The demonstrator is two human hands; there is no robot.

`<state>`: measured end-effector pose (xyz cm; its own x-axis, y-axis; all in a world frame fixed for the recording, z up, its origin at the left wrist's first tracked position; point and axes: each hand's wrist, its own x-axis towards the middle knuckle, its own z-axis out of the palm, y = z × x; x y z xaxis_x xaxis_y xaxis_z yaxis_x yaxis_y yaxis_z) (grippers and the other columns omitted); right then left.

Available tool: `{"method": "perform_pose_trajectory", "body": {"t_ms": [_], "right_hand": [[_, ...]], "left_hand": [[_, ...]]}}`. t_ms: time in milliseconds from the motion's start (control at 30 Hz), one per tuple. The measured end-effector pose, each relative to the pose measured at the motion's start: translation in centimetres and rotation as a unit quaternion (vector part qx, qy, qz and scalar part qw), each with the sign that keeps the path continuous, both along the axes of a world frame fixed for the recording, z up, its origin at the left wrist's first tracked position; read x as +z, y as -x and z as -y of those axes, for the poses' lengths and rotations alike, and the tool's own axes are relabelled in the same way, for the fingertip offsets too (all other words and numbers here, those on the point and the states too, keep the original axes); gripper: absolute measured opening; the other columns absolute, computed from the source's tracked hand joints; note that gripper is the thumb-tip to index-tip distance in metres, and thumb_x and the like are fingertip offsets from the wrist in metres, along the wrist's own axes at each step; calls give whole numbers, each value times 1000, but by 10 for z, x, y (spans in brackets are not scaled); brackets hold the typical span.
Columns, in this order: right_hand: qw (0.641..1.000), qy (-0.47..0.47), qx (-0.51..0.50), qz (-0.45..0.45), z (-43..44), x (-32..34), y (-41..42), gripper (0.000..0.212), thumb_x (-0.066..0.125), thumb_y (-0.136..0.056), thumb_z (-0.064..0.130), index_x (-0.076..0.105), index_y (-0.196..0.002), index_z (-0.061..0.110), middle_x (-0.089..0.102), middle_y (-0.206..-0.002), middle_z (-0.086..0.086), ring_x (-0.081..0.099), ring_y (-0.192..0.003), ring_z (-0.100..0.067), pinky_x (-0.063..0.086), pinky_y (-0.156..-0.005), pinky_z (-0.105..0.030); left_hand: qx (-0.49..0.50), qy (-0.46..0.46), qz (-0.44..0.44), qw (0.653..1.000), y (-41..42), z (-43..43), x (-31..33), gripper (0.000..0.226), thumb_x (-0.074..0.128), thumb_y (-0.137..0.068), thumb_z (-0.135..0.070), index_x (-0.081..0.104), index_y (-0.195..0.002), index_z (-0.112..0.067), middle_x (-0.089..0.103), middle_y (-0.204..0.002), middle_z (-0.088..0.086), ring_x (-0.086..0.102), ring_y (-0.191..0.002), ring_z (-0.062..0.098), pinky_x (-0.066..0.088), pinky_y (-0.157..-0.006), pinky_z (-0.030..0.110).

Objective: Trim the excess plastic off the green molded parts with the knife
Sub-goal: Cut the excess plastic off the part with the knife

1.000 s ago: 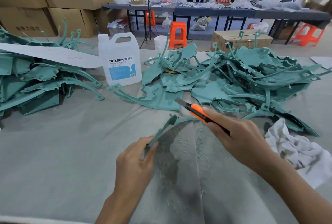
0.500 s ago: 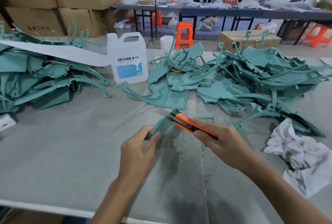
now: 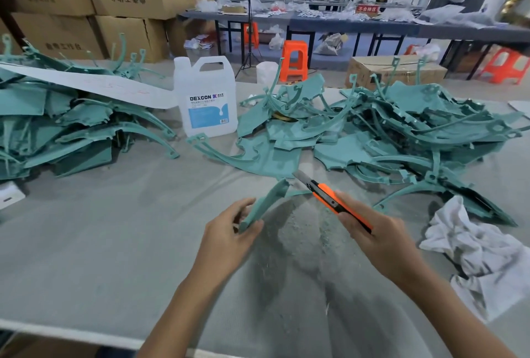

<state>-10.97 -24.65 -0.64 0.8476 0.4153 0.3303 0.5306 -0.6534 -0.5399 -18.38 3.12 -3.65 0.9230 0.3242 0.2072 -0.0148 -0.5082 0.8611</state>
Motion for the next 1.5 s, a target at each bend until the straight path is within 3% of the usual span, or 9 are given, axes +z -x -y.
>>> {"method": "perform_pose_trajectory", "body": {"t_ms": [100,200,300,433,667,800,1067,1367,1500], "right_hand": [[999,-40,-16,-20,-6,-1,17,47,47,-93,61,31,-134,75,66,-67,8,59,-53,-11,46,-50,-25],[996,-79,-24,-38,-6,3,30,30,45,-90,66,54,-118,63,66,-72,12,58,-53,-7,43,-49,-19],[993,-102,-35,-54,-4,3,46,19,46,-88,64,57,-101,54,63,-71,6,56,-52,-11,42,-47,-22],[991,-102,-26,-85,-5,-7,78,23,48,-88,61,55,-105,49,68,-75,4,64,-58,-15,55,-57,-42],[992,-104,-46,-55,-13,-3,124,23,56,-89,59,53,-112,60,66,-72,21,64,-62,7,44,-58,-6],[993,-98,-44,-42,-12,4,125,39,60,-83,48,49,-118,62,64,-74,27,61,-62,11,43,-58,-3],[995,-92,-24,-21,-14,14,116,37,60,-89,51,49,-124,52,60,-78,34,55,-62,17,41,-59,-1],[992,-127,-15,-16,-12,10,110,29,53,-93,58,57,-120,47,61,-68,17,57,-53,2,41,-52,-6],[987,-152,-56,-14,-2,5,89,15,55,-96,45,55,-104,58,61,-66,2,53,-48,-10,40,-46,-22]], "left_hand": [[-35,-19,-36,999,-7,3,1,41,62,-98,-28,59,-96,-68,65,-90,-39,63,-86,-5,48,-75,19],[-45,-64,-12,997,-8,-7,3,71,60,-86,7,57,-137,-43,54,-144,-17,46,-136,3,34,-116,26],[-37,-152,-22,987,-9,-18,17,77,57,-84,8,48,-148,-34,40,-158,-1,31,-149,16,23,-123,38],[-44,-199,-17,979,-9,-13,30,67,59,-92,-2,45,-150,-33,34,-160,-5,23,-152,18,20,-124,42],[-9,-221,47,974,-11,7,55,54,55,-93,-7,57,-142,-30,51,-149,-8,45,-140,21,33,-117,41],[-1,-245,43,969,-8,14,72,54,60,-89,-3,61,-137,-26,58,-143,-4,51,-134,26,43,-105,51],[20,-248,20,968,-3,16,83,67,47,-75,-5,62,-137,-25,59,-143,-3,49,-136,25,41,-108,52],[37,-216,30,975,0,15,80,63,55,-82,6,62,-137,-24,59,-142,-3,50,-135,24,41,-109,51],[37,-204,44,977,5,14,80,62,55,-81,6,64,-135,-24,61,-140,-4,53,-133,22,42,-110,47]]}}
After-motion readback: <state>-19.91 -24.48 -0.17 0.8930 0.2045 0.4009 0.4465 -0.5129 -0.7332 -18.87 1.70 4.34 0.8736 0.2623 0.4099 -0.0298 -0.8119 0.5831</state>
